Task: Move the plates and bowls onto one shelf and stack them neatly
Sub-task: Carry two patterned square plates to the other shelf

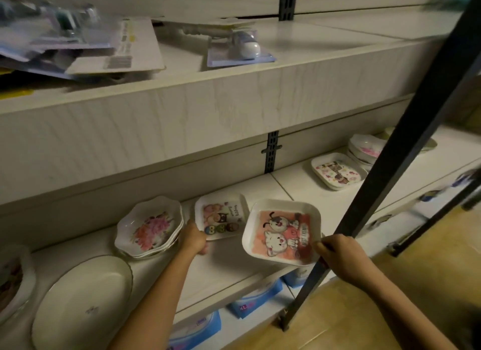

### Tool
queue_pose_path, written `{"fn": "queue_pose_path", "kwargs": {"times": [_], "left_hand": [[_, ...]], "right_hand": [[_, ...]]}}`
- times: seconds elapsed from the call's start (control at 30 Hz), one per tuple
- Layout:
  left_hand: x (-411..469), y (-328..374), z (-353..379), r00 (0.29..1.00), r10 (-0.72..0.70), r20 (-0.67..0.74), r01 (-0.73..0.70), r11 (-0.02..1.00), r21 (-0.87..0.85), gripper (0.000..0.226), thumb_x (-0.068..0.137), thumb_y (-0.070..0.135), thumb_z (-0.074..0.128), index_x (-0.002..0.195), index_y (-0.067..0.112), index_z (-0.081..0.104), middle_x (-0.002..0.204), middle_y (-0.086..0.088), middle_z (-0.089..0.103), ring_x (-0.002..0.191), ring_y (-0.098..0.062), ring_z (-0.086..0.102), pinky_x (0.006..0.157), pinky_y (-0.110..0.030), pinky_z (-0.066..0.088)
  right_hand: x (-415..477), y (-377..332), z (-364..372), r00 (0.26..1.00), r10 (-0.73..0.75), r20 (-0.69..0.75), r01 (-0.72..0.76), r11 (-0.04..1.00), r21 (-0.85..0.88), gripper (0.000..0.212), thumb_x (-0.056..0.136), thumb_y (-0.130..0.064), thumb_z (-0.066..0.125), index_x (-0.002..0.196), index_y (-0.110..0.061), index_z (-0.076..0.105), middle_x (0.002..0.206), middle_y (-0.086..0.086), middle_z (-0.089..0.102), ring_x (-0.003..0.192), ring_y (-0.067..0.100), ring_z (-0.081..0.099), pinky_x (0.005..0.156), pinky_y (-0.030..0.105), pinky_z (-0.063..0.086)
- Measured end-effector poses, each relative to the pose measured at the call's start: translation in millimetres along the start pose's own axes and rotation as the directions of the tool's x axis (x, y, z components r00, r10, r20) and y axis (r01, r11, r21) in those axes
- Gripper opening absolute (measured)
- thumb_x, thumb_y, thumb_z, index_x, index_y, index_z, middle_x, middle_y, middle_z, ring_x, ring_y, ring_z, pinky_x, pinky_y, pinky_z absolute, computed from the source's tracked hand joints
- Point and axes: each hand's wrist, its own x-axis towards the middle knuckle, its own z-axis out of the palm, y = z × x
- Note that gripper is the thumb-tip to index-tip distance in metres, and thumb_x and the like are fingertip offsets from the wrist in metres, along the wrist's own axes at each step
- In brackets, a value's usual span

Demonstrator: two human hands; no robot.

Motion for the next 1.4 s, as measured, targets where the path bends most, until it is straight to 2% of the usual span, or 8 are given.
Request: {"fn": "queue_pose_path", "kwargs": {"times": [0.1,0.27,0.47,0.8,0.9,1.0,1.23,1.4], "left_hand": [[-21,-1,-9,0.998,0.062,-0.002,-0.062,0.998,-0.001,0.031,0.093,0.002,0.034,0.123,-0.001,0.039,0.075,-0.017,0.057,0.046,-0.02,0.05,0.03,-0.021,0.041],[-49,-15,-40,0.982,0.19,0.007,-0.19,0.982,0.001,0.022,0.093,0.0,0.035,0.112,-0.002,0.045,0.06,-0.012,0.056,0.043,-0.021,0.053,0.031,-0.015,0.042],[-83,-29,-75,0.957,0.286,0.053,-0.287,0.958,0.011,0.011,0.094,0.003,0.037,0.1,0.003,0.047,0.062,-0.017,0.06,0.042,-0.023,0.056,0.047,-0.031,0.048],[-157,-23,-76,0.903,0.403,0.151,-0.41,0.912,0.02,0.022,0.093,0.002,0.042,0.084,0.02,0.05,0.057,-0.019,0.06,0.033,-0.019,0.054,0.037,-0.024,0.047],[-174,-13,-63,0.894,0.411,0.181,-0.422,0.906,0.029,0.023,0.094,0.003,0.043,0.084,0.022,0.05,0.068,-0.028,0.063,0.036,-0.02,0.056,0.041,-0.027,0.048],[-187,-4,-45,0.896,0.411,0.17,-0.42,0.907,0.025,0.017,0.094,0.003,0.043,0.087,0.016,0.052,0.059,-0.021,0.061,0.033,-0.018,0.055,0.038,-0.021,0.046],[-240,24,23,0.915,0.389,0.107,-0.394,0.919,0.025,0.016,0.094,0.005,0.042,0.09,0.015,0.054,0.054,-0.021,0.062,0.039,-0.02,0.057,0.042,-0.021,0.047],[-277,46,82,0.925,0.373,0.072,-0.375,0.927,0.011,0.011,0.095,0.005,0.041,0.1,0.009,0.051,0.059,-0.018,0.062,0.038,-0.02,0.055,0.041,-0.02,0.047]], "right_hand": [[-6,0,2,1.0,-0.004,-0.008,0.004,1.0,0.012,0.035,0.097,-0.024,0.045,0.063,-0.032,0.049,0.062,-0.013,0.056,0.056,0.005,0.058,0.054,0.013,0.048],[-22,2,8,0.999,-0.025,-0.045,0.026,0.999,0.029,0.03,0.097,-0.023,0.046,0.069,-0.024,0.057,0.06,-0.013,0.055,0.054,0.005,0.057,0.054,0.013,0.047],[-55,12,7,0.999,-0.022,-0.045,0.025,0.998,0.066,0.033,0.097,-0.021,0.045,0.067,-0.02,0.06,0.055,-0.008,0.054,0.05,0.005,0.055,0.059,0.018,0.049],[-108,46,-15,0.994,-0.006,-0.111,0.019,0.993,0.12,0.039,0.096,-0.02,0.046,0.06,-0.031,0.052,0.054,-0.005,0.053,0.052,-0.007,0.056,0.054,0.012,0.045],[-120,67,-29,0.99,0.005,-0.143,0.019,0.986,0.163,0.039,0.096,-0.019,0.047,0.059,-0.031,0.053,0.053,-0.004,0.053,0.052,-0.006,0.056,0.054,0.011,0.045],[-126,95,-45,0.988,0.025,-0.155,0.004,0.983,0.184,0.041,0.096,-0.019,0.046,0.057,-0.027,0.055,0.052,-0.004,0.053,0.048,-0.003,0.054,0.053,0.012,0.043],[-134,175,-94,0.99,0.032,-0.136,-0.006,0.983,0.185,0.035,0.096,-0.018,0.046,0.076,0.001,0.067,0.057,0.0,0.057,0.051,0.008,0.051,0.057,0.021,0.042],[-130,230,-136,0.993,0.01,-0.119,0.01,0.986,0.167,0.037,0.096,-0.02,0.047,0.069,-0.004,0.066,0.054,-0.003,0.056,0.044,0.001,0.051,0.053,0.017,0.039]]}}
